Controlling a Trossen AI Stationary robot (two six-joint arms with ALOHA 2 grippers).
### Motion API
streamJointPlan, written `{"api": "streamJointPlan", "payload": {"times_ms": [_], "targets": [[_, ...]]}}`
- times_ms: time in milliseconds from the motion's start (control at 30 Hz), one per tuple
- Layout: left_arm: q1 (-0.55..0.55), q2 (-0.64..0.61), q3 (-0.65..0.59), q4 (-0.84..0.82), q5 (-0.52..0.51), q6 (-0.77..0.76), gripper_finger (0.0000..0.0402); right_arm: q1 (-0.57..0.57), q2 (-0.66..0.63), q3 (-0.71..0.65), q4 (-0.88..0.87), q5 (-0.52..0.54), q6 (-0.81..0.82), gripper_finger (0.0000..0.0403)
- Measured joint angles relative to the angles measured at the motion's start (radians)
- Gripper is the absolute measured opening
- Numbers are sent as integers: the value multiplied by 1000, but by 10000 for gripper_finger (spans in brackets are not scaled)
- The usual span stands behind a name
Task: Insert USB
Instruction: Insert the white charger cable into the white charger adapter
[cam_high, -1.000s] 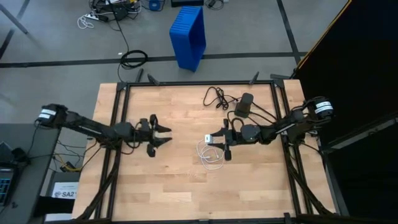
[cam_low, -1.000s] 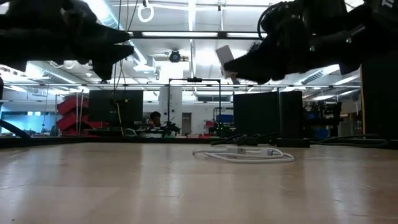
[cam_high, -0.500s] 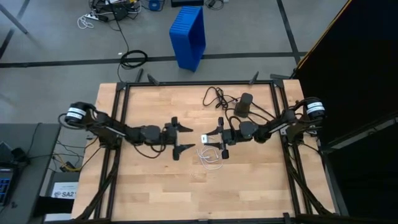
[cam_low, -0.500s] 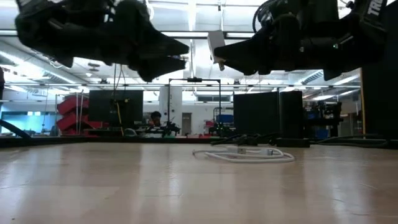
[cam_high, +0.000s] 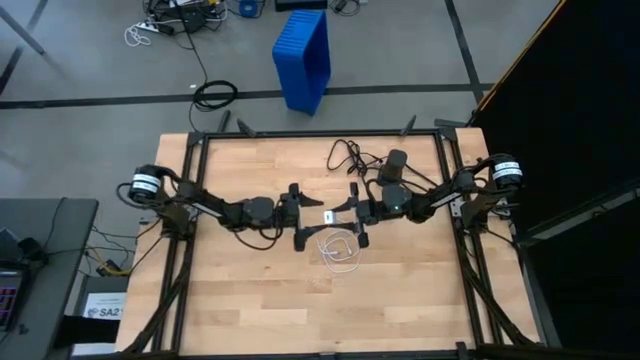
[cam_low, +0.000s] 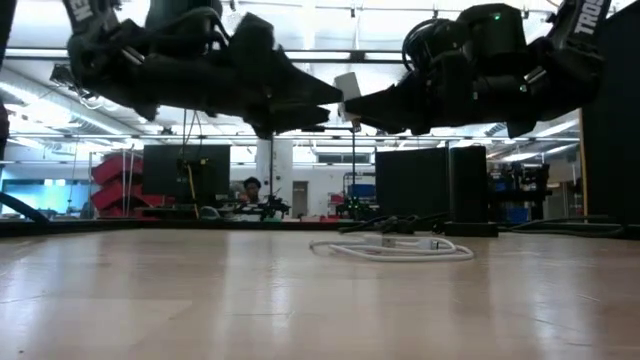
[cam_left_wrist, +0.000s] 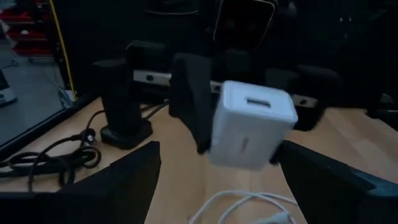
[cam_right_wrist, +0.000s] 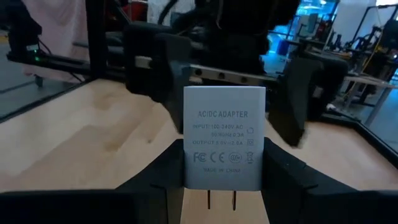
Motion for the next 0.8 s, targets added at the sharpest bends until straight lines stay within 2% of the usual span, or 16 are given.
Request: {"api": "streamJointPlan", "payload": {"times_ms": [133, 333, 433, 667, 800], "targets": [[9, 54, 36, 37, 42, 17, 308, 1, 0, 0, -8, -14, 0, 128], [9, 83, 57, 35, 50, 80, 294, 1, 1, -1, -34, -14, -2, 128], [9, 83, 57, 34, 71, 102, 263, 1, 1, -1, -38, -13, -3, 128], [10, 82, 55, 33, 78, 135, 154, -6, 1, -1, -44, -4, 21, 128], [10, 82, 55, 34, 77, 141, 143, -7, 1, -1, -46, -3, 27, 128]]}}
